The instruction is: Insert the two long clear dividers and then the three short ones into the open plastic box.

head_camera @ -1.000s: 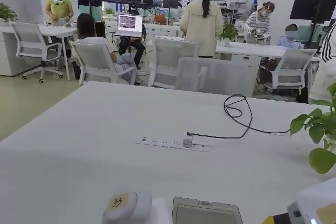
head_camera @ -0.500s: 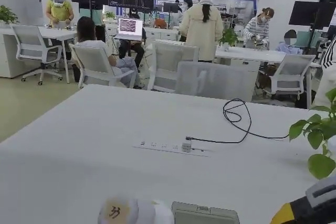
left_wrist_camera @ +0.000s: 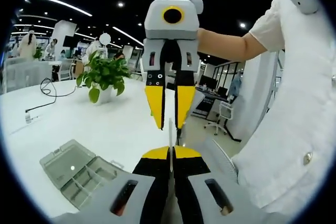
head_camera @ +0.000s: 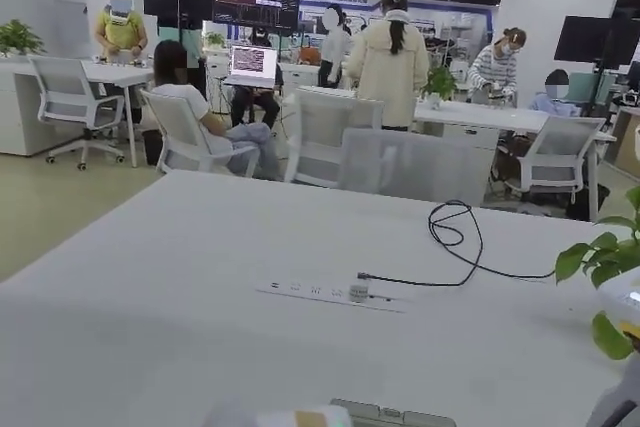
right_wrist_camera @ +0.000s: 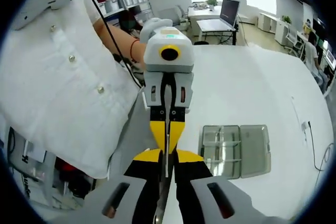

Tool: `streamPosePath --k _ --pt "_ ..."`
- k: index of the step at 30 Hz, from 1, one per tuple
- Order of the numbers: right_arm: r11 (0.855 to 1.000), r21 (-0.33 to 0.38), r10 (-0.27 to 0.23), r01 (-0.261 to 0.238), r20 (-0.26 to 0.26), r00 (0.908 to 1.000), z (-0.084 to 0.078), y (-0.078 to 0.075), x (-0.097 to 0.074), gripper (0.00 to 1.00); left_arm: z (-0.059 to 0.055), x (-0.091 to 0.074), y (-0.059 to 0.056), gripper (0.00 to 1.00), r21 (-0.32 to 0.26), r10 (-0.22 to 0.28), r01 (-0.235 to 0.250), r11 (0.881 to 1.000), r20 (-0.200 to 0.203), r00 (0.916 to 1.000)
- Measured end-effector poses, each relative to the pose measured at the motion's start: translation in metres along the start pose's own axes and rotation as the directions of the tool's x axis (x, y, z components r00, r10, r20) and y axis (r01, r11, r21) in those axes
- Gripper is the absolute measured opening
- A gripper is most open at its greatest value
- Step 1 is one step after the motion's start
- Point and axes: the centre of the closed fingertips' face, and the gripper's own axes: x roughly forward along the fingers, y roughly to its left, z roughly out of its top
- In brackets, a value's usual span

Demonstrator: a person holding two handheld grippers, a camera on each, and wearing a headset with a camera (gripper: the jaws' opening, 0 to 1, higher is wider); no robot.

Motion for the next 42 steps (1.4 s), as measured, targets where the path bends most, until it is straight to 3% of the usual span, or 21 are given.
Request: streamPosePath --k 8,18,29,42 --pt "1.0 -0.01 0.025 -0.025 -0.012 0.9996 -0.001 0.004 0.006 0.03 0.001 -0.003 -0.001 0.0 0.005 0.008 -0.008 1.0 0.017 0.9998" --pt "0.999 -0.034 0.027 -0.028 -0.018 0.9995 -0.004 0.005 0.011 0.03 -0.004 -0.003 -0.002 0.0 0.039 0.015 -0.016 0.999 0.013 0.9998" --pt "0.999 -0.036 0.016 -0.016 -0.018 0.9997 -0.005 0.002 0.012 0.03 -0.009 -0.003 0.0 0.01 0.038 0.028 -0.028 0.999 0.007 0.9996" --pt "0.998 -0.028 -0.052 0.051 -0.023 0.9984 -0.009 -0.016 0.004 0.03 -0.026 -0.018 0.015 0.27 -0.015 0.109 -0.11 0.994 -0.026 0.9937"
